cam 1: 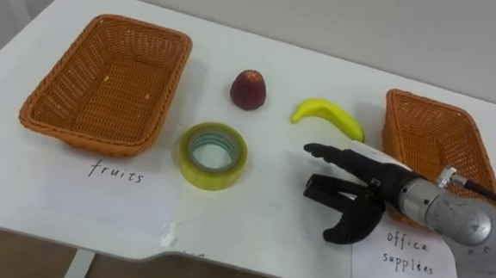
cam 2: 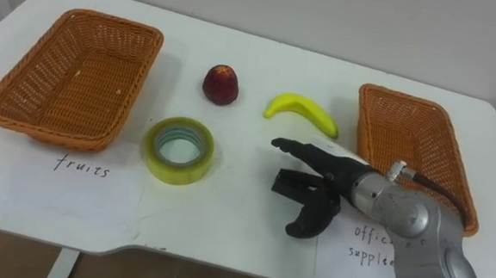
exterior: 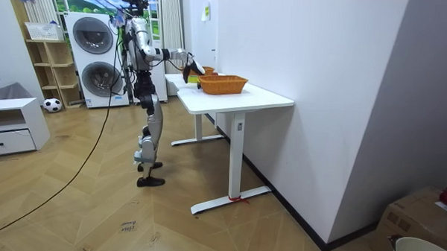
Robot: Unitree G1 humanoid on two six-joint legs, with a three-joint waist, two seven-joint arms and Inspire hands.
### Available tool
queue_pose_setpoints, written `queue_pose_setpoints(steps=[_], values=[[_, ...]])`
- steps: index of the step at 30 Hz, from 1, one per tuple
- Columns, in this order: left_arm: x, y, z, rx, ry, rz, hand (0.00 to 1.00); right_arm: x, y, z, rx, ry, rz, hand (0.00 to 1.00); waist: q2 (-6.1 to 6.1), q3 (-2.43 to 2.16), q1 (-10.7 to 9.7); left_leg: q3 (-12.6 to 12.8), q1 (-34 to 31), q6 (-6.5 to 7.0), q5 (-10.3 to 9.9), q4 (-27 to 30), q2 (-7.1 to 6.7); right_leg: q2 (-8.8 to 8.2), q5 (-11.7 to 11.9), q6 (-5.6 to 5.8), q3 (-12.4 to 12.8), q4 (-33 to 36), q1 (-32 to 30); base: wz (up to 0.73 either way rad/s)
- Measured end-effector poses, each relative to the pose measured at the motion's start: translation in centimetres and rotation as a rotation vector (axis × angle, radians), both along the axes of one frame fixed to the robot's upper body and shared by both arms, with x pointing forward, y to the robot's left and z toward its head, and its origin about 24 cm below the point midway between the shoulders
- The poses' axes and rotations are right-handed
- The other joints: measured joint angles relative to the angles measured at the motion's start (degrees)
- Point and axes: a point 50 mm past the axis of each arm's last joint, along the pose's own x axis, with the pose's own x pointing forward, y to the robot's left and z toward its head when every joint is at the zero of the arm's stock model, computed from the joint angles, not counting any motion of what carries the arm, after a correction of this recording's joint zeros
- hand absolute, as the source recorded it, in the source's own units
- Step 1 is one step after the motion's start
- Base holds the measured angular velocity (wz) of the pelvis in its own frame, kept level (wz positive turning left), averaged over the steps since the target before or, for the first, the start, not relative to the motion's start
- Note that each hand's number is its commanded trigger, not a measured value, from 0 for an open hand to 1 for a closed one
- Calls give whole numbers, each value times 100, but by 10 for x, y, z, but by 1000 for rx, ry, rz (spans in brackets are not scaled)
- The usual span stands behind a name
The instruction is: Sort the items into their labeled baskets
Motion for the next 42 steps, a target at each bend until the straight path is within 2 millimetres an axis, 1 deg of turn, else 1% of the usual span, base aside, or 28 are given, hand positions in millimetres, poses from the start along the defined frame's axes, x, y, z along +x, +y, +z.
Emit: queue_pose_setpoints(steps=[2, 4, 8, 16, 25, 37, 38, 40, 42], values=[[0, 0, 0, 0, 1, 0, 0, -1, 1, -5, -18, 27, 8, 0, 13, 12, 1, -1, 3, 0, 0, 0, 0, 0, 0, 0, -2, -1, 6, 0], [-1, 0, 0, 0, 7, 2, 0, 2, -1, -6, -34, 31, 7, 0, 31, 27, -2, -3, -7, 0, -1, -9, 1, 3, 0, 0, -10, 0, 5, 0], [-1, 0, -1, 0, 20, 5, 0, 3, -1, -6, -39, 34, 4, 0, 31, 27, 4, -50, -23, -1, -2, -15, 1, 12, 0, 0, -32, 3, 3, 2], [-3, 0, -1, 1, 37, 11, 0, 3, -2, -6, -41, 35, 3, 0, 35, 30, 1, -54, -25, -1, -2, -13, 1, 14, 0, 0, -31, 3, 2, 0], [0, 0, 0, 2, 30, 9, 0, 4, -2, -6, -47, 26, -4, 0, 90, 50, 2, -55, -28, -1, -2, -15, 4, 19, 0, 0, 0, 4, -3, 0], [5, -5, 0, 7, 17, 14, 0, 4, -3, -6, -50, 23, -19, 0, 116, 29, 4, -19, -23, -1, -2, -19, 6, 20, 0, 0, 10, 12, -28, -1], [6, -5, 0, 6, 13, 13, 0, 4, -3, -6, -52, 22, -21, 0, 115, 23, 4, -19, -21, -1, -2, -20, 6, 20, 0, 0, 14, 12, -30, 0], [7, -5, 0, 7, 6, 16, 0, 4, -5, -6, -84, 16, -23, 0, 82, -5, 8, -17, -9, -1, -1, -19, 5, 21, 0, 0, 28, 12, -38, 0], [7, -5, 0, 7, 5, 16, 0, 5, -6, -6, -116, 7, -29, 0, 76, -9, 15, -17, -7, 0, 0, -18, 3, 19, 0, 0, 41, 11, -36, 0]])
